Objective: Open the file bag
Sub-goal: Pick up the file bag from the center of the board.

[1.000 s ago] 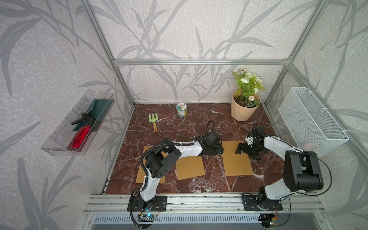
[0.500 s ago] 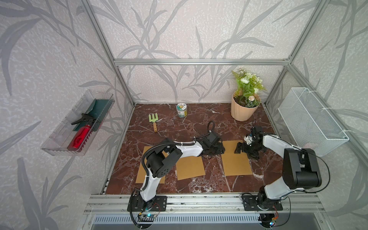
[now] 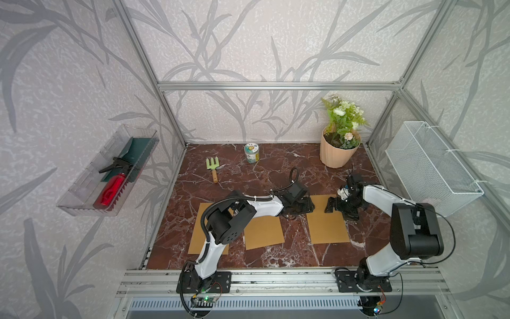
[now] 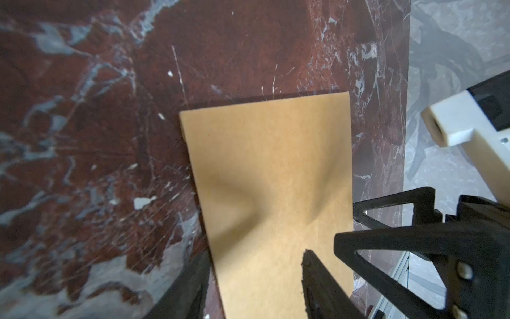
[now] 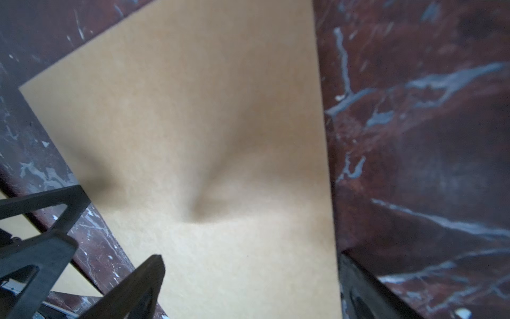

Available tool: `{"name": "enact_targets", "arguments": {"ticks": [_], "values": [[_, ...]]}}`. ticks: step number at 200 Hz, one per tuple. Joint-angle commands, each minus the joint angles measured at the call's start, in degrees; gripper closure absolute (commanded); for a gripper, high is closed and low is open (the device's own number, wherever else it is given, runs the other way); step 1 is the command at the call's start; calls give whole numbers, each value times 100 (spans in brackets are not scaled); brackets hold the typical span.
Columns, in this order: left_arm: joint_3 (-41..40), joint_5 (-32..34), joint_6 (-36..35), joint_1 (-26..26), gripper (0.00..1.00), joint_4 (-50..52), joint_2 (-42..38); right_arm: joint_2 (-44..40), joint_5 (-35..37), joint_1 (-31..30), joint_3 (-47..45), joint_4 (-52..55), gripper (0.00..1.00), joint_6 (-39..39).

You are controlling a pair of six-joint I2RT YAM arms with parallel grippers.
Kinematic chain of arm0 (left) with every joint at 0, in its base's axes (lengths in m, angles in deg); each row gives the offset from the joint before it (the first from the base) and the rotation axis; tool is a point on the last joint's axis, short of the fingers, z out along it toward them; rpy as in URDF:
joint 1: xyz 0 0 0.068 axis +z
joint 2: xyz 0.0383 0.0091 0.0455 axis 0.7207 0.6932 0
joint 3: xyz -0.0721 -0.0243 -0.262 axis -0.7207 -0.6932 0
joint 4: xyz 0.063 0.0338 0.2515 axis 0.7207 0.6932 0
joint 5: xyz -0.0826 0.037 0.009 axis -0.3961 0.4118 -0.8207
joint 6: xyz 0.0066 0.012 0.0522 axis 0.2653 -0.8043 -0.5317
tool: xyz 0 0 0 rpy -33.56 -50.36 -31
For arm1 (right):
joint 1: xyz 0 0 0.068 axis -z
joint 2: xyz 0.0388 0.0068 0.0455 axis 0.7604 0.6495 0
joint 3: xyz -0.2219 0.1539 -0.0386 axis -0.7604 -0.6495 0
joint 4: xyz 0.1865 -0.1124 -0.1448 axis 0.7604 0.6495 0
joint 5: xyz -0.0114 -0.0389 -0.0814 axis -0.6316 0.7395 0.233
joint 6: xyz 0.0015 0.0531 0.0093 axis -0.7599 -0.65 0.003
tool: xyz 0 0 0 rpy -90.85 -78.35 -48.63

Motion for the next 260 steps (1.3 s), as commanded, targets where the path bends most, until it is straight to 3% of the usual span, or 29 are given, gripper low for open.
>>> {"name": "enact_targets", "arguments": {"ticks": [1, 106, 154, 183, 221, 260], "values": [[14, -10, 128, 7, 45, 296, 249, 476, -202, -111, -273, -156, 1, 87], [-372, -618, 693, 71, 48, -1410, 459, 735, -187, -208, -181, -110, 1, 110], [-432, -778, 686, 80, 52, -1743, 478, 810, -188, -234, -119, -99, 2, 90], [-403, -807, 657, 83, 68, -1743, 481, 794, -175, -243, -128, -105, 2, 75], [-408, -826, 631, 142, 100, -1817, 456, 665, -163, -252, -159, -124, 2, 57], [-523, -844, 454, 277, 100, -1951, 260, 101, -233, -252, -180, -106, 2, 21]]}}
